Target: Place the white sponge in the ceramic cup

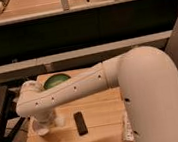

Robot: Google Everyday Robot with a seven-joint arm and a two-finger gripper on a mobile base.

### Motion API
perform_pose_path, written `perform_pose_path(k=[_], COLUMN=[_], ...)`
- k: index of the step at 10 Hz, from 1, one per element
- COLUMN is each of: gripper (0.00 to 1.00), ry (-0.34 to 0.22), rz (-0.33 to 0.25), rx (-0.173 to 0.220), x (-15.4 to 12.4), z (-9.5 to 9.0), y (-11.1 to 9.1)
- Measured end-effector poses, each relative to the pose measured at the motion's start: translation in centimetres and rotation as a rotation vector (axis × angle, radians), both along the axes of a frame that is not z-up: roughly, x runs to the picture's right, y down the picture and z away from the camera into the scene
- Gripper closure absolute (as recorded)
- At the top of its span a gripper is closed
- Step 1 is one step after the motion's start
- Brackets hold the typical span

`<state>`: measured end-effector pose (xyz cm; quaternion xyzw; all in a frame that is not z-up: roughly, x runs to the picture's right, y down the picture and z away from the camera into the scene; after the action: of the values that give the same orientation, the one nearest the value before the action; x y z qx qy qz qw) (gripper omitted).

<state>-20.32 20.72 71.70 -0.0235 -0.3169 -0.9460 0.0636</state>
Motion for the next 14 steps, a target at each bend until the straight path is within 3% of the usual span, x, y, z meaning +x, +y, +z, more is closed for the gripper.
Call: perform_pose_path(k=[2,7,10,14], gripper=[0.98,0.95,0.68,0.25], ry=[-0.009,-0.081,-0.152,-0.326], rz=[-0.005,-0.090,-0.088,-0.053], rx=[0.008,0.028,0.035,0.032], x=[-0.3,-4.7,-5.9,-8.5], z=[-0.1,-1.3,-1.6,-1.7], y=[-0.4,-2.3,-2.6,-3.3])
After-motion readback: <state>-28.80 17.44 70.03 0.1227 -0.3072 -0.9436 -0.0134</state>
